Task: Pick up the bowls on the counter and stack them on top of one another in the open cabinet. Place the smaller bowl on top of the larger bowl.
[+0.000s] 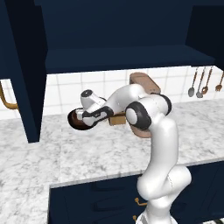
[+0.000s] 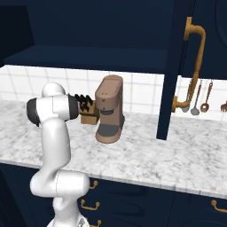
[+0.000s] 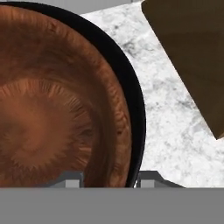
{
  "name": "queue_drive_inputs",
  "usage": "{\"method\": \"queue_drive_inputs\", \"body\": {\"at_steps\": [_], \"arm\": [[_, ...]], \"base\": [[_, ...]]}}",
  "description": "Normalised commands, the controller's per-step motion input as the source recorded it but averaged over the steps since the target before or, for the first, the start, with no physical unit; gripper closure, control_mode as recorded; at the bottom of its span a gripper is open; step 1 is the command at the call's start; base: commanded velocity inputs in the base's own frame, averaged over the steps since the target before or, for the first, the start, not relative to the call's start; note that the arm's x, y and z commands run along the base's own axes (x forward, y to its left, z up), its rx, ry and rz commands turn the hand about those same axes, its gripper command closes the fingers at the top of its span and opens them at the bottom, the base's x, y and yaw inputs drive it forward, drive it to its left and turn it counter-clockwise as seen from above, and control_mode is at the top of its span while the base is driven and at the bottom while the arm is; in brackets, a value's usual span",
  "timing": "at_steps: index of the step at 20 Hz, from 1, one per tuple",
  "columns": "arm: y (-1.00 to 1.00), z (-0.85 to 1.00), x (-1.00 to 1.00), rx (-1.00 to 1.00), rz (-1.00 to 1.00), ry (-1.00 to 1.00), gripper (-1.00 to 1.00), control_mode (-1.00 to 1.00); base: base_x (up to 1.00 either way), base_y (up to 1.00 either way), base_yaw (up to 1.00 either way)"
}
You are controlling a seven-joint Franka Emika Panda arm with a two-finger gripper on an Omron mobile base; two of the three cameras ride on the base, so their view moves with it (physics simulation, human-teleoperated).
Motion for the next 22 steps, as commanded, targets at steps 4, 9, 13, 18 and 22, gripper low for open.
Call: {"method": "queue_drive_inputs", "body": {"at_steps": [4, 9, 13, 18, 22], "arm": [[-0.06, 0.03, -0.59, 0.01, -0.04, -0.06, 1.00, -1.00], [-0.33, 0.63, -1.00, 0.06, -0.13, -0.24, 1.00, -1.00], [-0.53, 1.00, -1.00, 0.11, -0.18, -0.41, 1.00, -1.00], [-0.66, 1.00, -1.00, 0.15, -0.18, -0.42, 1.00, -1.00], [-0.76, 1.00, -1.00, 0.17, -0.19, -0.27, 1.00, -1.00]], "base": [[0.00, 0.00, 0.00], [0.00, 0.00, 0.00], [0.00, 0.00, 0.00], [0.00, 0.00, 0.00], [0.00, 0.00, 0.00]]}}
